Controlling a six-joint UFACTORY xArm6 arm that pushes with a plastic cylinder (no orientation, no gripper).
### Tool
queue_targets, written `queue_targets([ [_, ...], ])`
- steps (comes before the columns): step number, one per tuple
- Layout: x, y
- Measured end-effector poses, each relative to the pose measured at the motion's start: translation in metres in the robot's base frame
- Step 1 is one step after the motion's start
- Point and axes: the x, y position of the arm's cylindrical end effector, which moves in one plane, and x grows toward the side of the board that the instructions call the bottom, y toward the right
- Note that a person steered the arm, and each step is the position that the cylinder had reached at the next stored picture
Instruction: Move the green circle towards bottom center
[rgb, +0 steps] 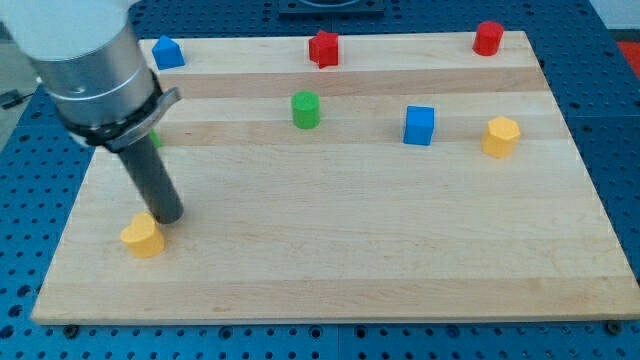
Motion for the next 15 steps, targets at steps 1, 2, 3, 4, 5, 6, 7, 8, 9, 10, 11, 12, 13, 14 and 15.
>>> queue_targets([
  [1, 0.034, -0.023],
  [2, 0.043, -0.031],
  [3, 0.022, -0.011],
  [4, 0.005, 0.021],
  [5, 0.005, 0.024],
  [6, -0.006, 0.025],
  [7, -0.036, 0.045],
  [8, -0.069, 0.047],
  [9, -0.108, 0.046],
  [10, -0.157, 0.049],
  [11, -0.208, 0.073],
  [12, -0.216, 0.114],
  [13, -0.184, 0.142],
  [14, -0.142, 0.155],
  [15, -0.104, 0.163],
])
